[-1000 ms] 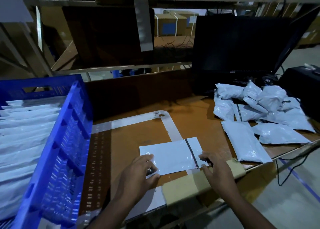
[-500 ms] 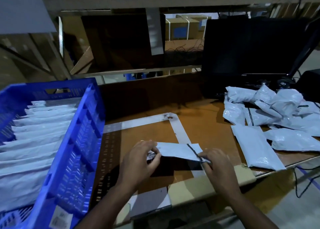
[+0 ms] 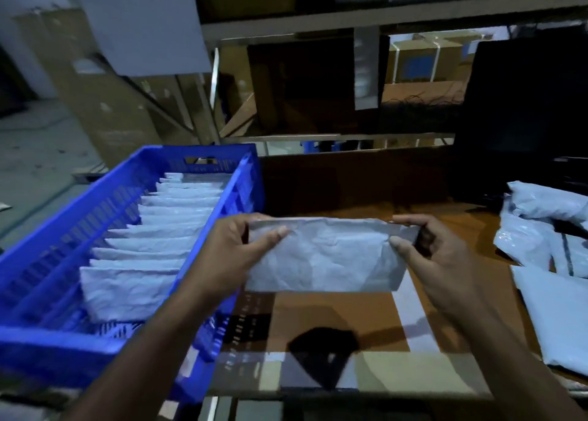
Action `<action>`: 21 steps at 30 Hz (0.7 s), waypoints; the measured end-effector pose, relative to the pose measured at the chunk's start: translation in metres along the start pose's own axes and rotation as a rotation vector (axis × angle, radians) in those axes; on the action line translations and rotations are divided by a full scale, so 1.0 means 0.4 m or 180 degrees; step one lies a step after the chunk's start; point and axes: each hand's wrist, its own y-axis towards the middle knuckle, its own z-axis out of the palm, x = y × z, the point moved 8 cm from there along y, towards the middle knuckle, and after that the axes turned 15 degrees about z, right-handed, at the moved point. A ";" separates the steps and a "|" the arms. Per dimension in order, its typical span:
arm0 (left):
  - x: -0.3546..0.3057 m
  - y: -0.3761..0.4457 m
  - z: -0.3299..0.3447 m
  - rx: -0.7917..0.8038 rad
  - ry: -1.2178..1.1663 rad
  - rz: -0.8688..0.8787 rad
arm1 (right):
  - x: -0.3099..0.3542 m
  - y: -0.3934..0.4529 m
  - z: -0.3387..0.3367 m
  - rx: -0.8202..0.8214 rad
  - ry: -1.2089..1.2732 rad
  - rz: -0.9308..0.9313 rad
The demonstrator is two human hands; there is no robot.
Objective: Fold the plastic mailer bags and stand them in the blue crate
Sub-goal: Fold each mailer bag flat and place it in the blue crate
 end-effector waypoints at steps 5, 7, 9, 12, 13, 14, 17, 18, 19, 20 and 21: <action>-0.076 -0.009 -0.142 -0.0433 0.0066 0.0180 | 0.120 0.011 0.107 0.0189 0.0120 -0.0375; -0.094 -0.012 -0.218 -0.0602 0.0087 0.0263 | 0.173 0.002 0.168 0.0334 0.0117 -0.0481; -0.113 -0.019 -0.303 -0.0727 0.0150 0.0388 | 0.229 -0.015 0.239 0.0467 0.0047 -0.0591; -0.117 -0.038 -0.452 -0.0836 0.0324 0.0490 | 0.319 -0.056 0.359 0.0642 -0.0139 -0.0858; -0.118 -0.043 -0.503 -0.0848 0.0380 0.0490 | 0.344 -0.067 0.401 0.0737 -0.0164 -0.0891; -0.120 -0.050 -0.554 -0.0853 0.0443 0.0496 | 0.366 -0.078 0.445 0.0851 -0.0199 -0.0915; -0.127 -0.068 -0.705 -0.0872 0.0673 0.0582 | 0.428 -0.103 0.577 0.0998 -0.0462 -0.1162; -0.129 -0.073 -0.746 -0.0817 0.0824 0.0633 | 0.445 -0.110 0.618 0.0969 -0.0643 -0.1320; -0.127 -0.075 -0.780 -0.0705 0.1012 0.0689 | 0.455 -0.115 0.660 0.0972 -0.0852 -0.1447; -0.114 -0.077 -0.811 -0.0576 0.1164 0.0673 | 0.456 -0.117 0.702 0.1016 -0.1087 -0.1492; -0.093 -0.081 -0.834 -0.0431 0.1266 0.0591 | 0.448 -0.116 0.742 0.1079 -0.1366 -0.1455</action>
